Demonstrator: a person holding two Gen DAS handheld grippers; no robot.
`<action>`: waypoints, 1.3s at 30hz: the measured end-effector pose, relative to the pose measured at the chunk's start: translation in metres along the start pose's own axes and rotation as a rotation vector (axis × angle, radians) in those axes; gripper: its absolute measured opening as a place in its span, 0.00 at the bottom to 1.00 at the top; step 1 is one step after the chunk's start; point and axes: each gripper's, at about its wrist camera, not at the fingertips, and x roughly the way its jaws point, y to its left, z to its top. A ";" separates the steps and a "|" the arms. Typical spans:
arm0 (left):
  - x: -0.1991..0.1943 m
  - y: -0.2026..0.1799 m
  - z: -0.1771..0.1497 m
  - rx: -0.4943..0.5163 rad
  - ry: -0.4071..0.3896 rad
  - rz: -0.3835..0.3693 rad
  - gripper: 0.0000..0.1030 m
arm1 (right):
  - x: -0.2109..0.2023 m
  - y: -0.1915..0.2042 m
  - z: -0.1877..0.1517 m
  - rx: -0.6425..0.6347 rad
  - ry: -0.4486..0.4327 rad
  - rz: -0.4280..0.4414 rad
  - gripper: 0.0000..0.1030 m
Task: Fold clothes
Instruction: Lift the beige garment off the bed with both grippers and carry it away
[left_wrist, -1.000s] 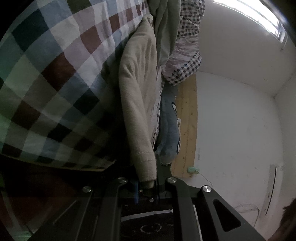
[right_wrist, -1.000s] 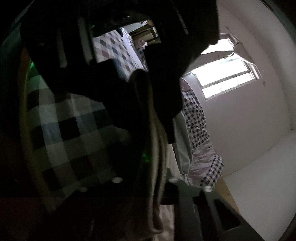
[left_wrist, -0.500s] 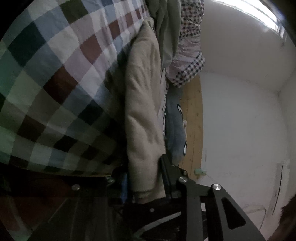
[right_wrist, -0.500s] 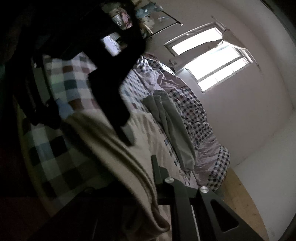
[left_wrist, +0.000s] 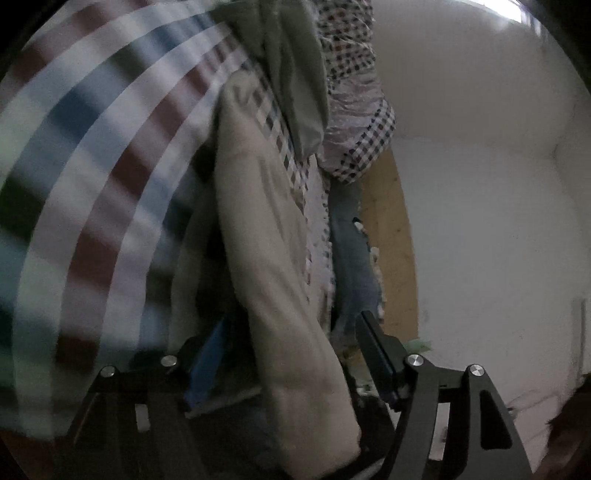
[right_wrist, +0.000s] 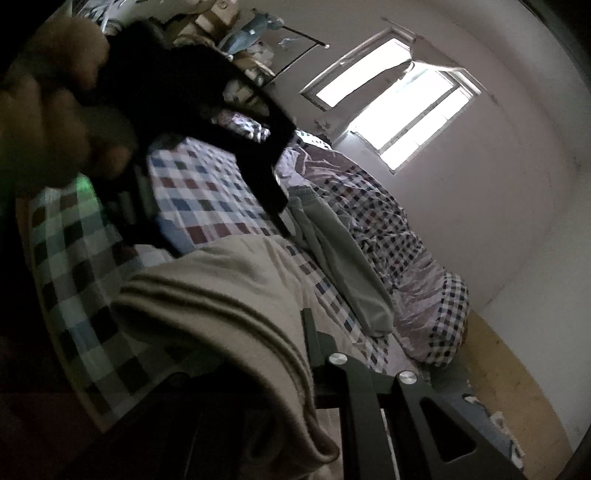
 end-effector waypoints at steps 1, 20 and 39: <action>0.001 -0.002 0.007 0.016 -0.002 0.011 0.71 | -0.001 -0.004 0.000 0.015 -0.001 0.008 0.07; 0.078 -0.016 0.153 0.141 0.049 0.083 0.71 | -0.007 -0.034 -0.004 0.131 -0.039 0.008 0.07; 0.094 -0.010 0.180 0.132 0.034 0.140 0.04 | -0.010 -0.044 -0.011 0.203 -0.022 0.049 0.07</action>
